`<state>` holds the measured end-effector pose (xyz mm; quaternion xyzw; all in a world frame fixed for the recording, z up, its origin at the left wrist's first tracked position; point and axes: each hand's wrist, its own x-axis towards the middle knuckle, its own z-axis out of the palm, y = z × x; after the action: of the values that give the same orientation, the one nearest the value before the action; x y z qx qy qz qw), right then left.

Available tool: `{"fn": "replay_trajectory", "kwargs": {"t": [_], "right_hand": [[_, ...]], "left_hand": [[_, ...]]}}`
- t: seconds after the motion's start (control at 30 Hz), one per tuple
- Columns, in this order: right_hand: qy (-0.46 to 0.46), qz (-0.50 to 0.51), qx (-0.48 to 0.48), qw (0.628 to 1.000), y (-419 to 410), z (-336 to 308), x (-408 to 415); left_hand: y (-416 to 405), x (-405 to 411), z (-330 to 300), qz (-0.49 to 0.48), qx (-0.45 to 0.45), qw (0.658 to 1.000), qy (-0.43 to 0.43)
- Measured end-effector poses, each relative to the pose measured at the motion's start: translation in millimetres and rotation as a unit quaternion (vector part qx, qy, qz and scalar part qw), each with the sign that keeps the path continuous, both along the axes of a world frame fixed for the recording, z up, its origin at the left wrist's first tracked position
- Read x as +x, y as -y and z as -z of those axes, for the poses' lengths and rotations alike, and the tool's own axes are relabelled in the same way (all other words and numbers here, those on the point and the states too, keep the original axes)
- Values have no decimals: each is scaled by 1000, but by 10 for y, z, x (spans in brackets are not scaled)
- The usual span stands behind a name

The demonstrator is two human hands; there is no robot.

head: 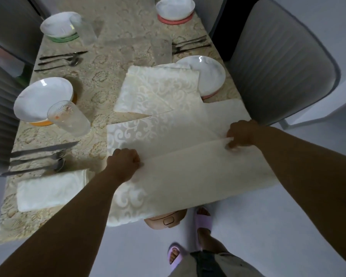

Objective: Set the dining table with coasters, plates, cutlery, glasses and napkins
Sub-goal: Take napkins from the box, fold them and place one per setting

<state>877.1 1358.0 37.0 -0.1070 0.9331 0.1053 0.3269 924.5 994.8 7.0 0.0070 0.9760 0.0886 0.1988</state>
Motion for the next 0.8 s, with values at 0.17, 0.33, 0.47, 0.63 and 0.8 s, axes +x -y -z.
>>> {"fn": "replay_trajectory", "kwargs": {"t": [0.17, 0.33, 0.47, 0.63, 0.8], "right_hand": [[54, 13, -19, 998, -87, -10, 66], [-36, -7, -60, 997, -107, 99, 105], [-82, -4, -71, 994, -101, 94, 74], [-205, 100, -219, 949, -47, 96, -179], [-204, 139, -275, 929, 36, 134, -565]], "left_hand": [[-75, 51, -24, 37, 3, 999, 25], [-63, 78, -29, 31, -6, 999, 5], [-93, 69, -68, 22, 0, 1000, -6], [-154, -253, -207, -15, 3, 997, -80], [-231, -724, -207, -35, 13, 998, -52]]}}
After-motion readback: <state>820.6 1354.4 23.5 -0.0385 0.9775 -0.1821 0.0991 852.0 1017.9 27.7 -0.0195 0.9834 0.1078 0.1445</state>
